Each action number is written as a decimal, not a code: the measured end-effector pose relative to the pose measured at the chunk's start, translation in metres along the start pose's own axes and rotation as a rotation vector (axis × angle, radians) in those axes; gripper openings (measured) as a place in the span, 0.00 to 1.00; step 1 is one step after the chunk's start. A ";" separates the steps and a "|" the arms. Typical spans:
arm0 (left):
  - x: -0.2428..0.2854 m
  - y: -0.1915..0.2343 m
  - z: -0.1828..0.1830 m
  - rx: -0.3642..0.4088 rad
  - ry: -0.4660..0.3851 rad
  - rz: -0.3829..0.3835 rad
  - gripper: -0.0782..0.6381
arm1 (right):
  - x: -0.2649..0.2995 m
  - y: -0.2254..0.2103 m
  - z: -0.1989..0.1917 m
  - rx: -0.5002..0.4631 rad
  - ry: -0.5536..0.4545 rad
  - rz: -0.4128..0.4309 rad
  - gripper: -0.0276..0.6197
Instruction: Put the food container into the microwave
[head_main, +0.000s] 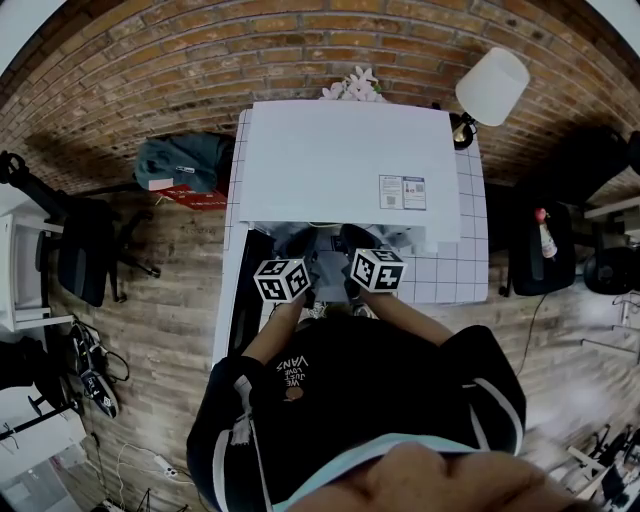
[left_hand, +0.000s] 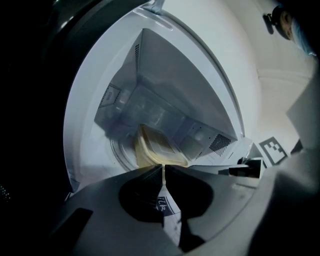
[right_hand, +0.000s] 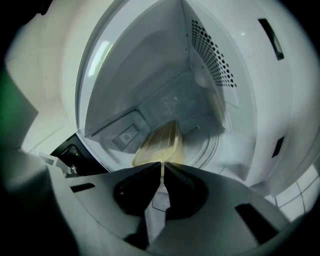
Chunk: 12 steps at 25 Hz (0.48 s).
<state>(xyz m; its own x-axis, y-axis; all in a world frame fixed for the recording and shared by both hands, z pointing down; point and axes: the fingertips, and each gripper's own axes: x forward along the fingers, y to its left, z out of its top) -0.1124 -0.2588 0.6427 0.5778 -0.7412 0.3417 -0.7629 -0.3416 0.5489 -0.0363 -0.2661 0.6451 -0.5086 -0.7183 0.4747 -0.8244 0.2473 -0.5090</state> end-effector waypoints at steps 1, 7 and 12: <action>0.000 0.000 -0.001 -0.001 0.000 0.000 0.15 | -0.001 -0.001 0.000 0.002 -0.001 0.000 0.07; -0.004 -0.004 -0.001 -0.006 -0.013 0.004 0.15 | -0.007 0.000 0.003 0.010 -0.017 0.018 0.07; -0.008 -0.012 -0.003 -0.011 -0.026 0.006 0.15 | -0.015 0.001 0.003 0.005 -0.023 0.034 0.07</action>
<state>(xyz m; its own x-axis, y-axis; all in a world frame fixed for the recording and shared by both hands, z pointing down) -0.1073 -0.2466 0.6357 0.5651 -0.7581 0.3254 -0.7633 -0.3308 0.5549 -0.0285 -0.2576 0.6354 -0.5306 -0.7245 0.4399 -0.8052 0.2687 -0.5286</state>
